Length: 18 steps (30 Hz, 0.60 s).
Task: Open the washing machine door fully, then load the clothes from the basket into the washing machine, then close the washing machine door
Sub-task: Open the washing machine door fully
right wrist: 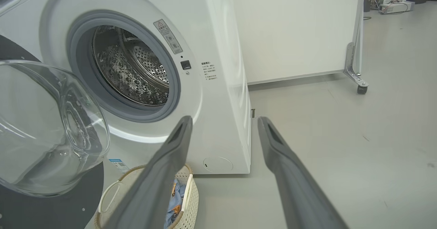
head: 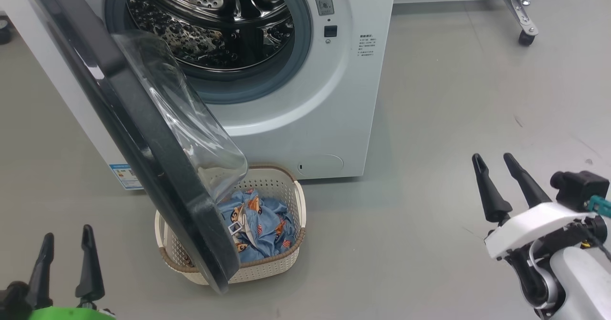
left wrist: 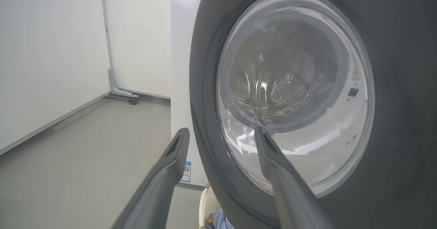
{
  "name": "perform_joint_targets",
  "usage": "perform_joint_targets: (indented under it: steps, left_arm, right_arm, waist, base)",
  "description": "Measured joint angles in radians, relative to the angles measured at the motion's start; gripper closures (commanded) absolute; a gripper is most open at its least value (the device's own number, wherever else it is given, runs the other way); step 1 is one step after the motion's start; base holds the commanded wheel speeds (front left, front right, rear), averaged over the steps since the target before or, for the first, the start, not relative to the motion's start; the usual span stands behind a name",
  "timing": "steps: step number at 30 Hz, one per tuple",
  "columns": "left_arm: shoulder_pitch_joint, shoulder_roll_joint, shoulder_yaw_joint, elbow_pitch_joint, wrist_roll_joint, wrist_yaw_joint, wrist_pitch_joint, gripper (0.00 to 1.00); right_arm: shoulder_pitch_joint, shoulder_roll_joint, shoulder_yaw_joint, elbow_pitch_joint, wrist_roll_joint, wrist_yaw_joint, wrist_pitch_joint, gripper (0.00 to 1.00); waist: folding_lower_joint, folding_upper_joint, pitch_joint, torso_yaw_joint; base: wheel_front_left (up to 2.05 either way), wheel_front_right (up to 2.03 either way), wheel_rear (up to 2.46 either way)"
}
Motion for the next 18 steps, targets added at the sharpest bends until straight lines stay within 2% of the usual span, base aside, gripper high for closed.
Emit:
perform_joint_targets:
  steps: [4,9,18]
  left_arm:
    - [0.0,0.002,-0.018,-0.007,0.0,0.0,0.0,0.0]
    - [0.0,0.002,-0.018,-0.004,-0.002,0.0,0.0,0.0]
    - [-0.001,0.002,-0.017,-0.001,-0.002,0.0,0.0,0.0]
  right_arm:
    - [0.005,-0.003,0.014,0.03,-0.067,-0.026,-0.049,0.0]
    - [0.006,0.002,0.039,0.064,-0.117,-0.05,-0.056,0.0]
    - [0.007,0.038,0.049,0.095,-0.121,-0.051,-0.067,0.0]
  waist:
    - [0.0,0.0,0.004,0.003]
    - [0.0,0.0,0.009,0.008]
    - [0.0,0.0,0.015,0.015]
  base:
    - [0.0,0.0,0.0]
    - [0.0,0.0,0.0]
    - [0.0,0.0,0.0]
